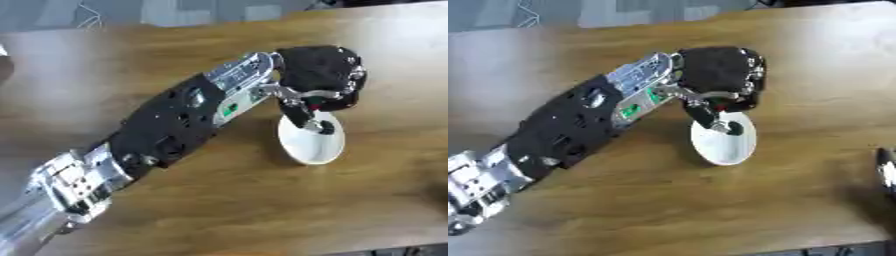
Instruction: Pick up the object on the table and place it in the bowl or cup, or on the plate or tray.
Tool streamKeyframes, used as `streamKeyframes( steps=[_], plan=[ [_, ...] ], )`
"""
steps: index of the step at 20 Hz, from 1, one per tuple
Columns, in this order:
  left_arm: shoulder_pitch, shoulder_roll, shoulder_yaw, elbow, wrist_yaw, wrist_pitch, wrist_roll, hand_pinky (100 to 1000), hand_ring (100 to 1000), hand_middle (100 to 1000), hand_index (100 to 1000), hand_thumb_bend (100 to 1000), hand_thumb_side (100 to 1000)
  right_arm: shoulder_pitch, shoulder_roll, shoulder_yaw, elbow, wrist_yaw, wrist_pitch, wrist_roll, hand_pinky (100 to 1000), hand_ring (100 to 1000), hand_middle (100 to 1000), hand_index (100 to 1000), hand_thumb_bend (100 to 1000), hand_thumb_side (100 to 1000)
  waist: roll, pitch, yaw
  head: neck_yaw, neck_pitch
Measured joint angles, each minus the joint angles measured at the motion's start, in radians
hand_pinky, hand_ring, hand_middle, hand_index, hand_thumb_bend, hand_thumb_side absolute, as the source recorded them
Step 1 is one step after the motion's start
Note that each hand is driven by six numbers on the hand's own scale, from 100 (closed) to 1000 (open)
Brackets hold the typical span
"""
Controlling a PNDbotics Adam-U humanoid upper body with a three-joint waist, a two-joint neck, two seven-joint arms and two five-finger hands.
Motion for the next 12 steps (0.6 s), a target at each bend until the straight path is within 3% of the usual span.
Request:
streamKeyframes(
  steps=[4,7,8,9,10,12],
  plan=[
    [0.003,0.0,0.0,-0.001,0.002,-0.001,-0.002,721,231,157,270,483,100,0.0,0.0,-0.001,0.006,0.003,-0.001,-0.002,167,455,580,706,493,469,-0.002,-0.004,0.001,0.0,0.004],
    [0.003,0.001,0.0,-0.003,0.009,-0.003,-0.001,769,399,308,382,647,100,0.0,0.0,-0.002,0.011,0.006,-0.003,-0.004,167,454,580,706,493,466,-0.004,-0.005,0.004,0.0,0.004],
    [0.004,0.001,0.0,-0.005,0.011,-0.006,0.0,763,390,298,375,640,100,0.0,0.0,-0.002,0.013,0.006,-0.003,-0.004,167,454,580,706,493,467,-0.005,-0.005,0.004,0.0,0.004],
    [0.004,0.002,0.0,-0.007,0.016,-0.011,0.003,815,465,403,441,736,359,0.0,0.0,-0.003,0.015,0.007,-0.003,-0.004,166,454,580,705,493,465,-0.007,-0.005,0.005,0.0,0.004],
    [0.004,0.003,0.0,-0.009,0.021,-0.017,0.006,816,469,410,461,770,450,0.0,0.0,-0.004,0.016,0.007,-0.003,-0.004,166,454,580,705,492,469,-0.007,-0.005,0.006,0.0,0.004],
    [0.004,0.011,0.0,-0.016,0.033,-0.035,0.018,785,572,531,526,832,617,0.001,0.0,-0.006,0.016,0.008,-0.003,-0.004,166,454,580,705,494,464,-0.007,-0.006,0.007,0.0,0.004]
  ],
)
